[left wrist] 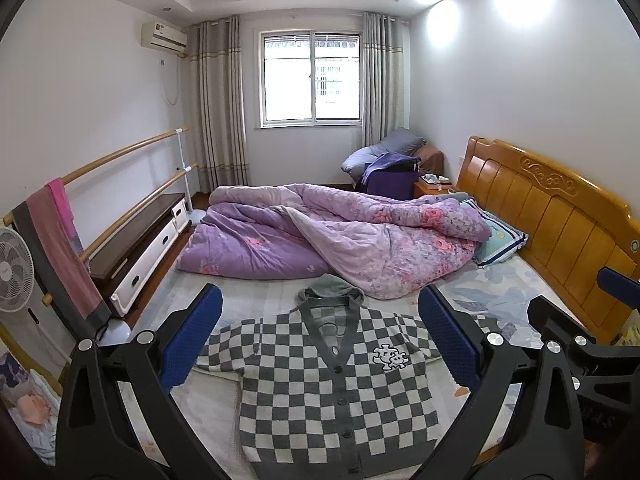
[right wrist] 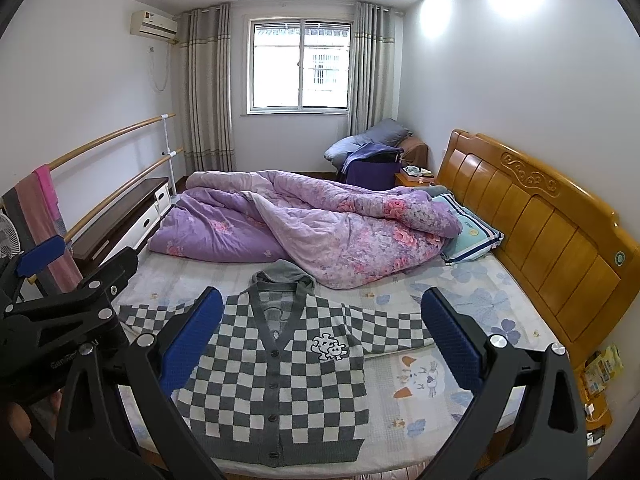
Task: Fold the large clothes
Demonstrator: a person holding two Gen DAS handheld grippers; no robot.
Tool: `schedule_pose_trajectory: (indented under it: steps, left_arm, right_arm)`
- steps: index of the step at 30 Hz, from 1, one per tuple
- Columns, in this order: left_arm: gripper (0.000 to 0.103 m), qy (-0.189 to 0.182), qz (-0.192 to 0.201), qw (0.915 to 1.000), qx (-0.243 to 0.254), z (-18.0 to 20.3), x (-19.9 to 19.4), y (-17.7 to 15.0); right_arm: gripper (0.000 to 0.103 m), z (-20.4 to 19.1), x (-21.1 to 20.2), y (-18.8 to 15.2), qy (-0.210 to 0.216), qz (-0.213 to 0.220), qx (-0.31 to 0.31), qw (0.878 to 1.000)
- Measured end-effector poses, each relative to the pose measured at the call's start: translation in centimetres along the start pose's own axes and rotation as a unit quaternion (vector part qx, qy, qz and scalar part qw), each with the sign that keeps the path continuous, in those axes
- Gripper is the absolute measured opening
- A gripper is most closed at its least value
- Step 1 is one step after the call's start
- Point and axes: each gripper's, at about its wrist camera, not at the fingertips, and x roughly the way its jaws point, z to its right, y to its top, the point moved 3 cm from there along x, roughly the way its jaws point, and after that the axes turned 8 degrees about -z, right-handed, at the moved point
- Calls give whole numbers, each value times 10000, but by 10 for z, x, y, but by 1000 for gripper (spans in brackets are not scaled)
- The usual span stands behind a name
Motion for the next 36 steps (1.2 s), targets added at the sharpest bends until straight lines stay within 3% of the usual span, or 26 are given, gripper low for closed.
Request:
schedule_pose_trajectory:
  steps: [36]
  left_arm:
    - [98,227,-114,9996,-142,-29,17,-1]
  right_arm:
    - [96,-22,31,6,227,-127,-58,9996]
